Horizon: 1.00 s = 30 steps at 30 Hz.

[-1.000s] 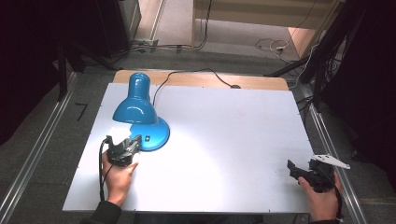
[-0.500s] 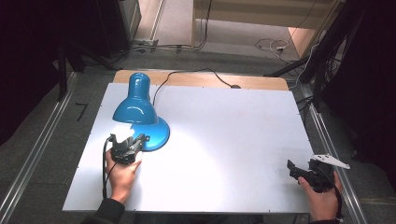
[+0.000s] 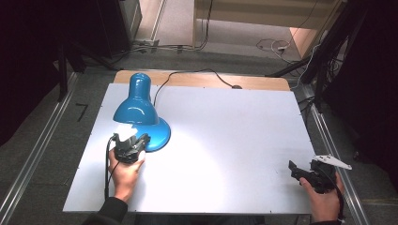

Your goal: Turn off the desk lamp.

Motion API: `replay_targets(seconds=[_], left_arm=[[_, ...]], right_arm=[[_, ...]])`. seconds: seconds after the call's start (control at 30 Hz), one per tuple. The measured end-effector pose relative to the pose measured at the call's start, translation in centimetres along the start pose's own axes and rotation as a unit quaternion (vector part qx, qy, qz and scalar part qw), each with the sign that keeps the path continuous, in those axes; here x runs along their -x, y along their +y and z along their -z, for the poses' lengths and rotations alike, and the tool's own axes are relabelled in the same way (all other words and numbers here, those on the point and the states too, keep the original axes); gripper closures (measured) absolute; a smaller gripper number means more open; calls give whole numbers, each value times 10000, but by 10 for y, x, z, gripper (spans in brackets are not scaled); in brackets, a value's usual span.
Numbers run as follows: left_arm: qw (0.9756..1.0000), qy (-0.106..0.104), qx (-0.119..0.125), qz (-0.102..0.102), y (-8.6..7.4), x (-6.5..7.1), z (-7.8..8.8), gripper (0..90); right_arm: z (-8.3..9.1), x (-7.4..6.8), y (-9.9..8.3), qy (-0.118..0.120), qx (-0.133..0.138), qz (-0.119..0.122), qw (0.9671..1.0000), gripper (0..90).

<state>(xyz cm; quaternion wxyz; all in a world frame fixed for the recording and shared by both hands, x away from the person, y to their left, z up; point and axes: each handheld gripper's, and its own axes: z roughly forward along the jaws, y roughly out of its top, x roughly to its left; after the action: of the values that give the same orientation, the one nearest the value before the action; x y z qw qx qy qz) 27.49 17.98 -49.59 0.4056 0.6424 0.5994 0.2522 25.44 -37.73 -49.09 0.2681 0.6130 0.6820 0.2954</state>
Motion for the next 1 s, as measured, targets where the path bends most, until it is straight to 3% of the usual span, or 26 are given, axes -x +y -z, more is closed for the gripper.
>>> replay_targets(seconds=[0.4, 1.0], left_arm=[[10000, -2, -25, 96, 1, -1, -7, 900], [9999, 31, -94, -72, 2, 0, -9, 900]], right_arm=[[0, 0, 0, 13, -6, 14, 10000, 125], [-1, 0, 0, 32, -26, 47, 10000, 126]])
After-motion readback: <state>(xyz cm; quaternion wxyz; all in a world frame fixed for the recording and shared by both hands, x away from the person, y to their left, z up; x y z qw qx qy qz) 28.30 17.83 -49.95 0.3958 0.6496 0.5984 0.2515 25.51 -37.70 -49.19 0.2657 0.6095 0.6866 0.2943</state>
